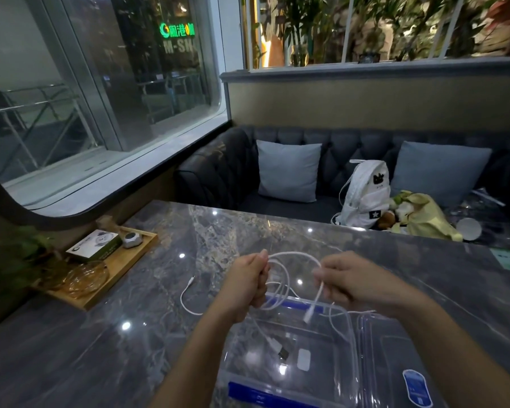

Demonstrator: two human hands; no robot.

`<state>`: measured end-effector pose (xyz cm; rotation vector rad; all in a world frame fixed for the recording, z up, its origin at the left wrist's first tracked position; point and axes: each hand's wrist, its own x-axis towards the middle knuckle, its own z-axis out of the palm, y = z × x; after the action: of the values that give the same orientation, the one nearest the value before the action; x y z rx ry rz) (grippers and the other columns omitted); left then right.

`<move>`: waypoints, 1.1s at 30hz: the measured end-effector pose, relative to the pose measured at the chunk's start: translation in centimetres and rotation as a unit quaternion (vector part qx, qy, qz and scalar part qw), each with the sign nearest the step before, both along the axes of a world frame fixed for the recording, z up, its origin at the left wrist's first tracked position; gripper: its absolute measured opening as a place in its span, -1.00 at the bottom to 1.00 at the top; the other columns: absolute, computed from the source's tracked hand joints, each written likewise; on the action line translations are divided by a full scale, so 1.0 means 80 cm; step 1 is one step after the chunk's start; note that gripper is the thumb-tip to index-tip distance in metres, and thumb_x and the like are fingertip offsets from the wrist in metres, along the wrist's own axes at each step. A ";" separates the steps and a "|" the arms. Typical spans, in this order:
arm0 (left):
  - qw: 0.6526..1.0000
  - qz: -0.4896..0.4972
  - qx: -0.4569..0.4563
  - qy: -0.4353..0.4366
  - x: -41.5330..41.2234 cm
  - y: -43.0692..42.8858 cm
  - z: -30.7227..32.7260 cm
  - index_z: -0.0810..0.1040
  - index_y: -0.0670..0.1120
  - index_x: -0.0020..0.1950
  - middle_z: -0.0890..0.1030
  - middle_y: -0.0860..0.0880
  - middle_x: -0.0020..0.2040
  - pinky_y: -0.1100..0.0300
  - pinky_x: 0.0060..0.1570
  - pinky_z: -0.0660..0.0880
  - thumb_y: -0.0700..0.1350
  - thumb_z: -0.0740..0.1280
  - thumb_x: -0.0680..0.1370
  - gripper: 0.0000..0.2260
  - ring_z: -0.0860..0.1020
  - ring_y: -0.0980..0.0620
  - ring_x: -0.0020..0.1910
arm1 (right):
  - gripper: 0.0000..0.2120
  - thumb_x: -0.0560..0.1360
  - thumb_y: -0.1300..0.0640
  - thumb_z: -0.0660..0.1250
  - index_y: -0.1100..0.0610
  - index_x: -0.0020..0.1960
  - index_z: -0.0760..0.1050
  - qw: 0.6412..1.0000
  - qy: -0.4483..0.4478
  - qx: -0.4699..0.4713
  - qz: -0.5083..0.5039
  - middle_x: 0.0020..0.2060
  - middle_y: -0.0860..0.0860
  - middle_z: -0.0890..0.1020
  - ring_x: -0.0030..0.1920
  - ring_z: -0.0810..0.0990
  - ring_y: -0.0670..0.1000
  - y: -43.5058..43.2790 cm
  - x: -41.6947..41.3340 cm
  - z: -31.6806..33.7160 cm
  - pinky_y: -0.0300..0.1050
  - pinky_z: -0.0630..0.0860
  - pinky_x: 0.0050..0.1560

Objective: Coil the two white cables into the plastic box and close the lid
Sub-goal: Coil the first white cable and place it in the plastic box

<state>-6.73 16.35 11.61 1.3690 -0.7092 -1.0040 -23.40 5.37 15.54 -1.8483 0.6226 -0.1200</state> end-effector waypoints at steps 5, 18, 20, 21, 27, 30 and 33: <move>0.998 -0.008 -0.009 0.060 -0.007 0.000 -0.005 0.36 -0.04 -0.41 0.29 0.10 -0.60 0.41 -0.66 0.15 -0.04 0.12 0.61 -0.62 0.17 0.18 -0.66 | -0.81 0.51 0.27 0.21 0.30 -0.25 0.49 0.954 -0.190 0.220 -0.066 -0.52 0.07 0.57 -0.62 0.42 -0.10 0.007 0.009 0.002 -0.34 0.30 -0.68; 0.993 0.020 0.014 0.115 -0.012 0.015 -0.004 0.34 -0.06 -0.36 0.26 0.10 -0.60 0.41 -0.68 0.13 -0.02 0.10 0.62 -0.66 0.16 0.18 -0.66 | -0.82 0.42 0.08 0.40 0.17 -0.26 0.49 0.931 -0.073 -0.356 -0.034 -0.46 -0.14 0.39 -0.38 0.39 -0.04 0.044 0.036 -0.029 -0.11 0.34 -0.29; 0.990 0.002 0.007 0.142 -0.013 0.017 -0.003 0.33 -0.07 -0.35 0.25 0.10 -0.61 0.42 -0.70 0.12 -0.02 0.08 0.62 -0.66 0.16 0.19 -0.68 | -0.82 0.36 0.13 0.45 0.13 -0.20 0.44 0.937 -0.108 -0.325 -0.066 -0.34 -0.07 0.44 -0.29 0.44 0.00 0.045 0.040 -0.039 -0.04 0.41 -0.21; 0.989 -0.009 0.005 0.148 -0.014 0.018 -0.003 0.32 -0.07 -0.34 0.24 0.11 -0.61 0.43 -0.70 0.11 -0.02 0.08 0.62 -0.66 0.15 0.20 -0.68 | -0.77 0.34 0.16 0.47 0.11 -0.15 0.41 0.944 -0.122 -0.296 -0.080 -0.26 -0.04 0.46 -0.23 0.47 0.01 0.043 0.041 -0.043 -0.06 0.43 -0.16; 0.978 -0.077 -0.013 0.194 -0.026 0.021 0.002 0.30 -0.07 -0.35 0.22 0.11 -0.60 0.43 -0.73 0.09 -0.02 0.02 0.64 -0.63 0.12 0.23 -0.67 | -0.54 0.26 0.38 0.33 0.00 0.06 0.42 0.979 -0.198 -0.055 -0.008 -0.14 0.00 0.60 -0.17 0.59 -0.14 0.039 0.040 -0.058 -0.32 0.52 -0.15; 0.977 -0.082 -0.011 0.194 -0.026 0.021 0.005 0.30 -0.07 -0.35 0.23 0.11 -0.61 0.44 -0.73 0.08 -0.03 0.02 0.64 -0.63 0.13 0.23 -0.68 | -0.66 0.29 0.31 0.31 -0.06 -0.06 0.49 0.976 -0.214 -0.049 -0.006 -0.38 -0.12 0.59 -0.38 0.52 -0.20 0.043 0.039 -0.064 -0.33 0.47 -0.34; 0.983 -0.072 0.004 0.166 -0.024 0.025 0.004 0.31 -0.06 -0.36 0.22 0.12 -0.62 0.44 -0.72 0.09 -0.03 0.04 0.63 -0.63 0.12 0.22 -0.68 | -0.81 0.35 0.14 0.41 -0.05 -0.08 0.54 0.979 -0.197 -0.052 0.018 -0.38 -0.21 0.60 -0.38 0.49 -0.26 0.044 0.033 -0.069 -0.43 0.40 -0.32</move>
<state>-8.68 18.37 11.94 1.1311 -0.5582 -1.3148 -20.73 8.87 10.04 -1.8641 0.3102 -0.4907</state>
